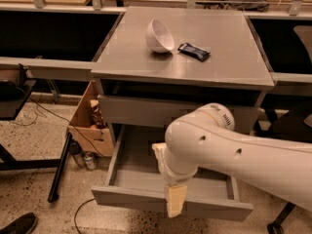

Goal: Close middle drawer

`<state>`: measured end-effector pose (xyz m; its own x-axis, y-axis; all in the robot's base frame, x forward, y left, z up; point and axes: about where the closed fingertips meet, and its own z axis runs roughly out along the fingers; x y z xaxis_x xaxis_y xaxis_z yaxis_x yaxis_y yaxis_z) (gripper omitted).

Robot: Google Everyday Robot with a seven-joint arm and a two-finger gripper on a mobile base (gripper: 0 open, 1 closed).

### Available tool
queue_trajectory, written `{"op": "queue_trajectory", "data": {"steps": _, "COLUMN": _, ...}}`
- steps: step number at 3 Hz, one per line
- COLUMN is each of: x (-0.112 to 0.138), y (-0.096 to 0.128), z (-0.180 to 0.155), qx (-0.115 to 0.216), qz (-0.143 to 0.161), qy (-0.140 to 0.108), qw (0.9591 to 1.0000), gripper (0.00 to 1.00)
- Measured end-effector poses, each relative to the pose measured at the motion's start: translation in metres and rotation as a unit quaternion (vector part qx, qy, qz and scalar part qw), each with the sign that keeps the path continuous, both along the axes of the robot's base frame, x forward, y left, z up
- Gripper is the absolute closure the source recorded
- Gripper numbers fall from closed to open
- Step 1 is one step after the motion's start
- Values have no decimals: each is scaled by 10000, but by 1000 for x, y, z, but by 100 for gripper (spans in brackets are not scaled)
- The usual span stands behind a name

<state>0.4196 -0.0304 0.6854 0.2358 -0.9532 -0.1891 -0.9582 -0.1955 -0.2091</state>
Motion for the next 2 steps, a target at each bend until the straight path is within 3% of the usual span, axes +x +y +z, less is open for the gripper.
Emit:
{"op": "queue_trajectory", "data": {"steps": 1, "x": 1, "y": 16, "z": -46, "qx": -123, "qz": 275, "qy": -171, "qw": 9994, "gripper": 0}}
{"op": "queue_trajectory", "data": {"steps": 2, "x": 5, "y": 14, "z": -46, "qx": -161, "qz": 293, "qy": -275, "qw": 9991, "gripper": 0}}
